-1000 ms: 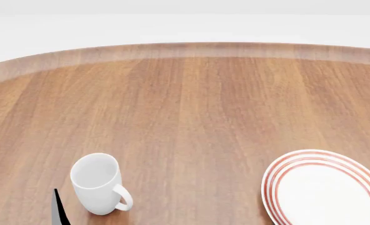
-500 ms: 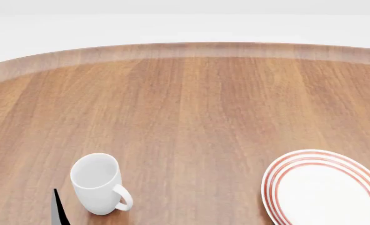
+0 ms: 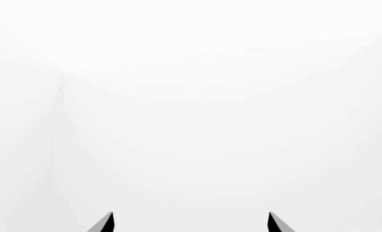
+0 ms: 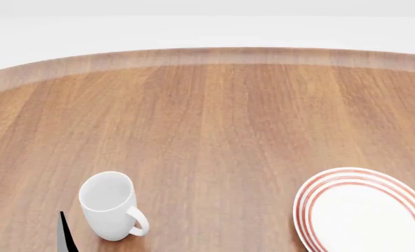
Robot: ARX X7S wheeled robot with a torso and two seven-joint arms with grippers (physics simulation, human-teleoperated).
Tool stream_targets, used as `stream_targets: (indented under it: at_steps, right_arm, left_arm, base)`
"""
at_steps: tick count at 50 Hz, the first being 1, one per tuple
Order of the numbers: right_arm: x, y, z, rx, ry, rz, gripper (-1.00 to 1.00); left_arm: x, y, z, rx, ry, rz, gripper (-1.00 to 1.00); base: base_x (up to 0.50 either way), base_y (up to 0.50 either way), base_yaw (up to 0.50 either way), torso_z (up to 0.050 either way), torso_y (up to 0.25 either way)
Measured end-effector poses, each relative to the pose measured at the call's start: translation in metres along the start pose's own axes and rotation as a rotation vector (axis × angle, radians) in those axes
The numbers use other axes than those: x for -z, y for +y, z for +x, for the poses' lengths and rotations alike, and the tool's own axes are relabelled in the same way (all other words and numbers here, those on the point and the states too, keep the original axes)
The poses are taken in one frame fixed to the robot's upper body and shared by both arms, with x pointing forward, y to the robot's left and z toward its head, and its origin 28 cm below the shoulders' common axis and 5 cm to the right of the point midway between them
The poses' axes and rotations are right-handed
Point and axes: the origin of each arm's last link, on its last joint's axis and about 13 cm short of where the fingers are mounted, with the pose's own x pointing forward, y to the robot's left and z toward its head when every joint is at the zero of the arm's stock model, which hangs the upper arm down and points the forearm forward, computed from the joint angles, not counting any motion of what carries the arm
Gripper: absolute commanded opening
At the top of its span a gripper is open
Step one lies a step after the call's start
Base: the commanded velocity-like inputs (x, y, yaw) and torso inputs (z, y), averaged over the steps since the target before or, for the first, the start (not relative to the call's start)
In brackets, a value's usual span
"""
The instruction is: Pick up the red mug and put it on the plate
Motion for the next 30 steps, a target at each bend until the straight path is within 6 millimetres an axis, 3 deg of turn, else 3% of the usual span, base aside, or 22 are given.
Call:
stream_targets:
  at_steps: [13,30]
  right_arm:
    - [-0.04,0.0,0.02,0.038,-0.035,0.031,-1.0]
    - [-0.077,-0.009,0.047,0.147,0.003,0.069,-1.0]
  left_arm:
    - [0.0,0.0,0.0,0.0,-0.003,-0.001,1.0]
    - [0.0,0.0,0.0,-0.001,-0.009,-0.003,1.0]
  base:
    - [0.0,0.0,0.0,0.0,0.0]
    - [0.0,0.0,0.0,0.0,0.0]
